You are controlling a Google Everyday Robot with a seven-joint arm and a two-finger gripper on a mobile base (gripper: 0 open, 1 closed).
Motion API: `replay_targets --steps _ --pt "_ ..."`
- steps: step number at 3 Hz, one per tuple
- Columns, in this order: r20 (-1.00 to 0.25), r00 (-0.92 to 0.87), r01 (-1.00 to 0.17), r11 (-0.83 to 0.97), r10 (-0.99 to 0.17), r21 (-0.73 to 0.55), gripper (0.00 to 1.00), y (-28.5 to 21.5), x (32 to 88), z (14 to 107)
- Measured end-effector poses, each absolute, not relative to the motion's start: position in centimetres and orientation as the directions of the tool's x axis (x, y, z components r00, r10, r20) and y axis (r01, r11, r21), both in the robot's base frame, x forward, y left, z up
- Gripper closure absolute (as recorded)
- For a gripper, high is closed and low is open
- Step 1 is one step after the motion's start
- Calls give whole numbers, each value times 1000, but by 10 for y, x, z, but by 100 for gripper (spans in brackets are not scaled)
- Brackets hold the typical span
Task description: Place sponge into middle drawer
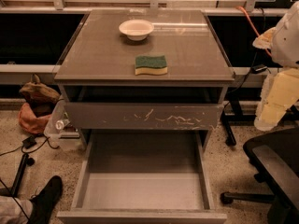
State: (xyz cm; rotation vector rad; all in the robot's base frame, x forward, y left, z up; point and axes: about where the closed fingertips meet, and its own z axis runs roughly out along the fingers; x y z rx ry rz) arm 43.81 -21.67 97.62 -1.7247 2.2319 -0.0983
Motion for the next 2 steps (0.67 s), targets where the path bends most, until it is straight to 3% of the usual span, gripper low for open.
replay_targets --steps 2 --pt "-213 -198 -929 252 -957 -269 0 -210 451 975"
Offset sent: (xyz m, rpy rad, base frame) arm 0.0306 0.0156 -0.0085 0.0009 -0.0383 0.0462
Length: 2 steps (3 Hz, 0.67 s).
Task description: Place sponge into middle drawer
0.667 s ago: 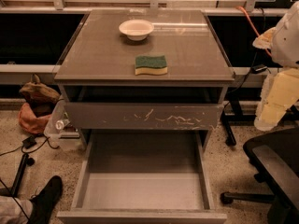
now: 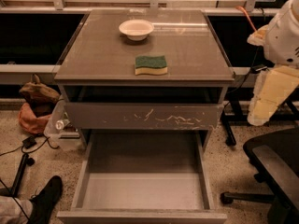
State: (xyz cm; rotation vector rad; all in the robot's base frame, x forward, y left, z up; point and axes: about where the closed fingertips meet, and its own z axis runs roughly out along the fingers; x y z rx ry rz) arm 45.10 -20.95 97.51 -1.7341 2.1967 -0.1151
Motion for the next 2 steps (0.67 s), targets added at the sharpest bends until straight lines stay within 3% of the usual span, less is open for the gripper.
replay_targets --steps 2 --pt "-381 -109 -944 216 -918 -250 0 -178 549 945"
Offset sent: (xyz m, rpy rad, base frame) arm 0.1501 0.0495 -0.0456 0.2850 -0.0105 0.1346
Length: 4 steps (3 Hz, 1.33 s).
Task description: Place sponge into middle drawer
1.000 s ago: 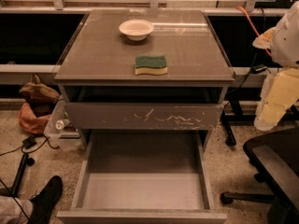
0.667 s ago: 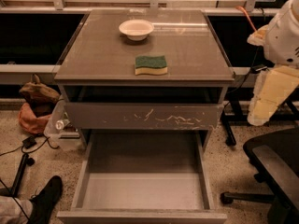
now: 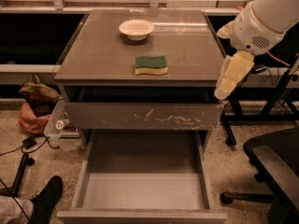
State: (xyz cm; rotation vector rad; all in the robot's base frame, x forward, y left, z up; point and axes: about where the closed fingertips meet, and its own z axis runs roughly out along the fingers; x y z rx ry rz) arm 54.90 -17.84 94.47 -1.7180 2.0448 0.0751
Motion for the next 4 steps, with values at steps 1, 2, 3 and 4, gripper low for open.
replay_targets --steps 1,2,3,4 --pt "-381 -109 -944 216 -918 -250 0 -178 549 945" --pt "-435 -52 -940 191 -899 -284 0 -160 572 938" --pt "-514 33 -931 161 -857 -328 0 -129 618 932" --pt "-562 100 -931 122 -821 -344 0 -101 659 926"
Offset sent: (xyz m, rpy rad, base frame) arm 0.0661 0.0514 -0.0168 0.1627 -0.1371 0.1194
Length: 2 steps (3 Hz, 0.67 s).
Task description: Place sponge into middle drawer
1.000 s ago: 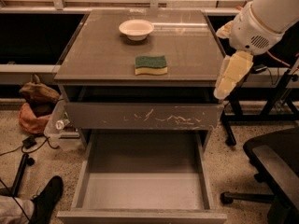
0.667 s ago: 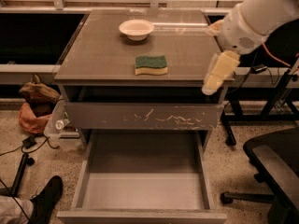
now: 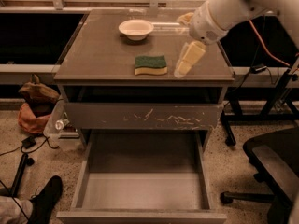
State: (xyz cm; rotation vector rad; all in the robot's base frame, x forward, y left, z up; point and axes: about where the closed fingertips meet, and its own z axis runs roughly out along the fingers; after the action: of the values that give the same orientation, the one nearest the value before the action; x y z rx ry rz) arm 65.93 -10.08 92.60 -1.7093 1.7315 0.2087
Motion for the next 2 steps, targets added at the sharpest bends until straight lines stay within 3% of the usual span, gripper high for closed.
replay_targets --steps 2 --pt "-646 182 -946 49 -741 -322 0 -47 726 899"
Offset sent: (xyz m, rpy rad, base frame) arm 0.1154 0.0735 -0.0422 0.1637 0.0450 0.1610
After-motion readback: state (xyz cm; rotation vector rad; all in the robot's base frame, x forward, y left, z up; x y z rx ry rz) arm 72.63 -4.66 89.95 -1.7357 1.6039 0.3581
